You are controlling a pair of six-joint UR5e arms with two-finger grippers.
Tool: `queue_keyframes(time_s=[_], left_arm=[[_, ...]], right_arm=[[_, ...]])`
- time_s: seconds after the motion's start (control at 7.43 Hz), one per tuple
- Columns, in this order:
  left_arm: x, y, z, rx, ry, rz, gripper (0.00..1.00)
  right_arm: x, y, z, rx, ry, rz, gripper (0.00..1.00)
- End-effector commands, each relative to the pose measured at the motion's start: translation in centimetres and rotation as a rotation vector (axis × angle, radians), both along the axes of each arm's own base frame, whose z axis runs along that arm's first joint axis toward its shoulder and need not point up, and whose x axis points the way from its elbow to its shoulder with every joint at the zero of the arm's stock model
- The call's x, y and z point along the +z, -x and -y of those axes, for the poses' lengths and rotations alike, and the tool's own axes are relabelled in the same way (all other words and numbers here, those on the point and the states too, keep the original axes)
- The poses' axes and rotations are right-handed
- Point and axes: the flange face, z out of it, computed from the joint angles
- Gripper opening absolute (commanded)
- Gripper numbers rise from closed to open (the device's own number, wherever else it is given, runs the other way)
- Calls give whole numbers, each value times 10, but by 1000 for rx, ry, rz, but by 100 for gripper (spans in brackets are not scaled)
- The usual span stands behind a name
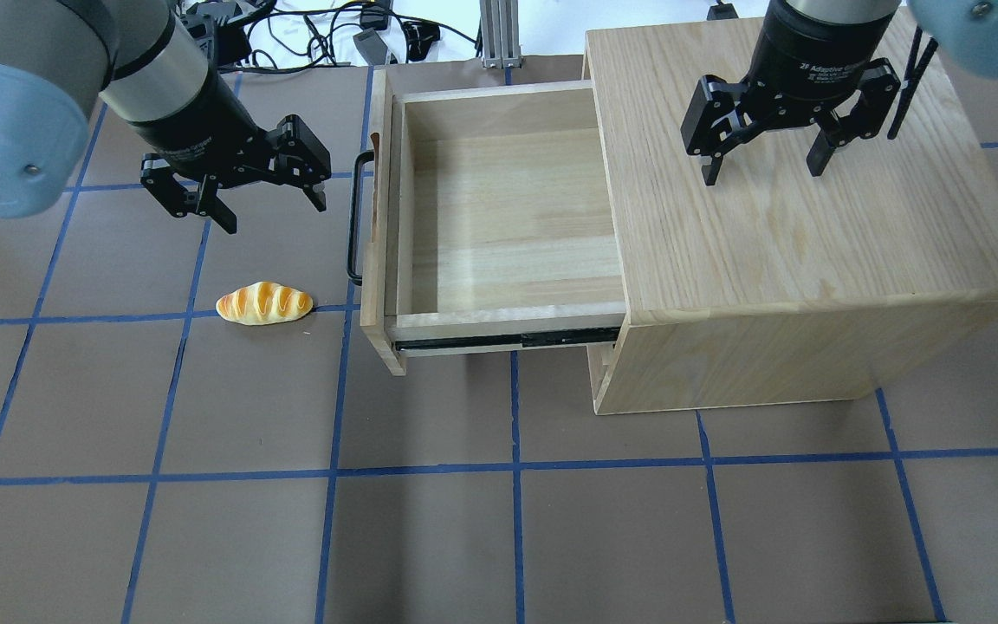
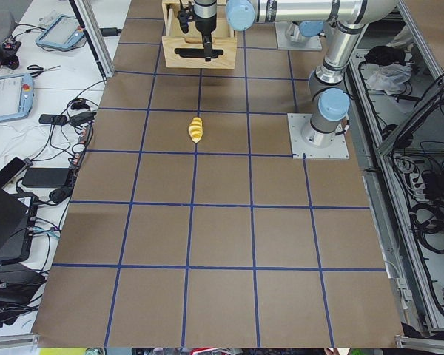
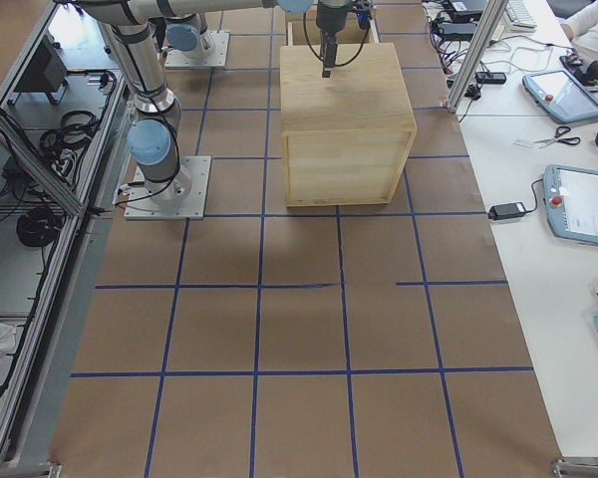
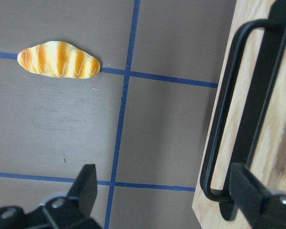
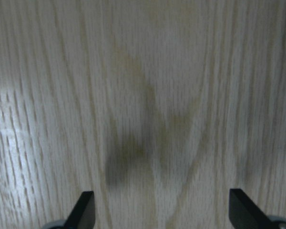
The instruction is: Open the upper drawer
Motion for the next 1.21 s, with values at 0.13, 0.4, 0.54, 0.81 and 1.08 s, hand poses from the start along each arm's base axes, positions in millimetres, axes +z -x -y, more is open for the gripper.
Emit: queue_keyframes(time_s=[0.13,0.4,0.54,0.81,1.08], left_arm=[[23,-4,-17,-10,39,115,100],[22,-4,-16,-12,43,115,100],[22,-4,-16,-12,41,114,100],[25,-4,-16,-10,47,109,100],[27,-4,-22,-9,47,111,100]], right_arm=[[0,0,0,0,1,0,100],[0,0,0,0,1,0,100],[0,0,0,0,-1,0,100],[0,0,0,0,1,0,100],[0,0,0,0,-1,0,100]])
